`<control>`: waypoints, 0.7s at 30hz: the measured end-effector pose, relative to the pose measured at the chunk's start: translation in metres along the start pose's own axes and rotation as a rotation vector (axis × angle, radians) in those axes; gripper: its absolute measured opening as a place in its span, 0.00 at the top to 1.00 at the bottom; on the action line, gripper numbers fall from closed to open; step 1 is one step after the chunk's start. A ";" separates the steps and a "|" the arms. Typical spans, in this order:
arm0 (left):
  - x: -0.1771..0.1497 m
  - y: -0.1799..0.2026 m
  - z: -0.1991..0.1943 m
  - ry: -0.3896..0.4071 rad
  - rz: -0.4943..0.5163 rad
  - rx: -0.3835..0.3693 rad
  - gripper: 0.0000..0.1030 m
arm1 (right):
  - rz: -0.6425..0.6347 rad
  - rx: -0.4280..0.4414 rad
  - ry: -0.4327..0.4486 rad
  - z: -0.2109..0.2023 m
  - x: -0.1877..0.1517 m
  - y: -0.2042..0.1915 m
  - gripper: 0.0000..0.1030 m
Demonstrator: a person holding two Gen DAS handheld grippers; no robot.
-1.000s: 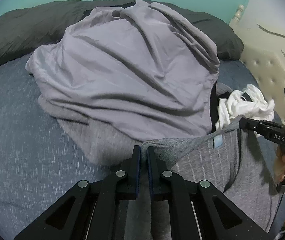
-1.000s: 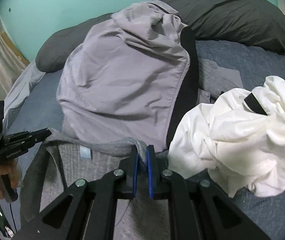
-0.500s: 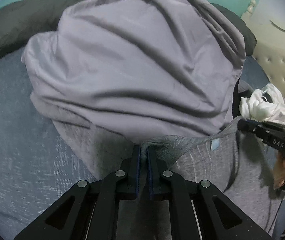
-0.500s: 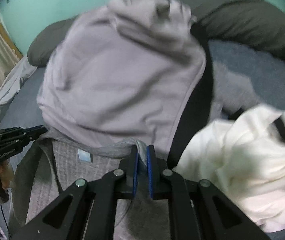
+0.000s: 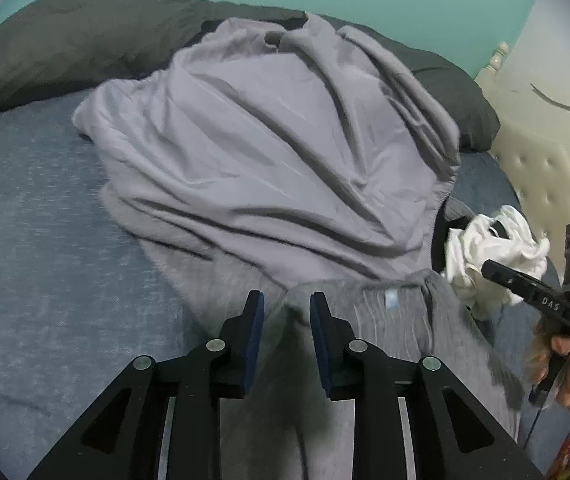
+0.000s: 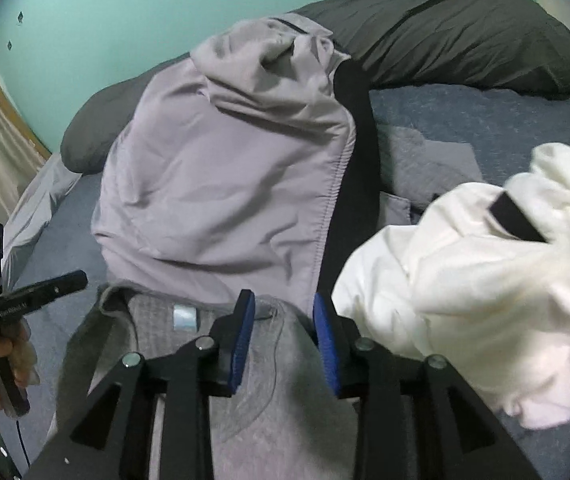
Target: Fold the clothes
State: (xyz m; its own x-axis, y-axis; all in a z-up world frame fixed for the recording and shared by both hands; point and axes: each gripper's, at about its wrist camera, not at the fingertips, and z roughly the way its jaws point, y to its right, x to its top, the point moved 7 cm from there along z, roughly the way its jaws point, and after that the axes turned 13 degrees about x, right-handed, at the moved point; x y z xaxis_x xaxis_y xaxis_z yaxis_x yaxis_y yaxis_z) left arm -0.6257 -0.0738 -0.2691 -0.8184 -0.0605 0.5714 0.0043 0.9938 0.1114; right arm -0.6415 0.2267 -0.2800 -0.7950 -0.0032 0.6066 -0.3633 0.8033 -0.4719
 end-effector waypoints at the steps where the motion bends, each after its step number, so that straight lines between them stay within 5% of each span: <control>1: -0.003 -0.002 -0.007 0.001 0.000 -0.001 0.75 | 0.000 0.009 0.003 -0.008 -0.002 -0.002 0.70; 7: -0.052 -0.017 -0.065 0.024 0.052 0.035 0.74 | 0.038 0.060 0.003 -0.054 -0.038 -0.014 0.51; 21: -0.190 -0.079 -0.141 -0.049 -0.063 0.024 0.74 | 0.091 0.024 -0.080 -0.143 -0.182 -0.030 0.51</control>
State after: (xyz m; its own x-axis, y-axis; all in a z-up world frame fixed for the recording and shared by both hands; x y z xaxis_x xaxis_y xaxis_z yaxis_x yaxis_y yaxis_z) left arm -0.3896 -0.1541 -0.2716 -0.8438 -0.1193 0.5232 -0.0617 0.9901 0.1263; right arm -0.4164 0.2880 -0.2844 -0.8611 0.0211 0.5080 -0.2983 0.7882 -0.5383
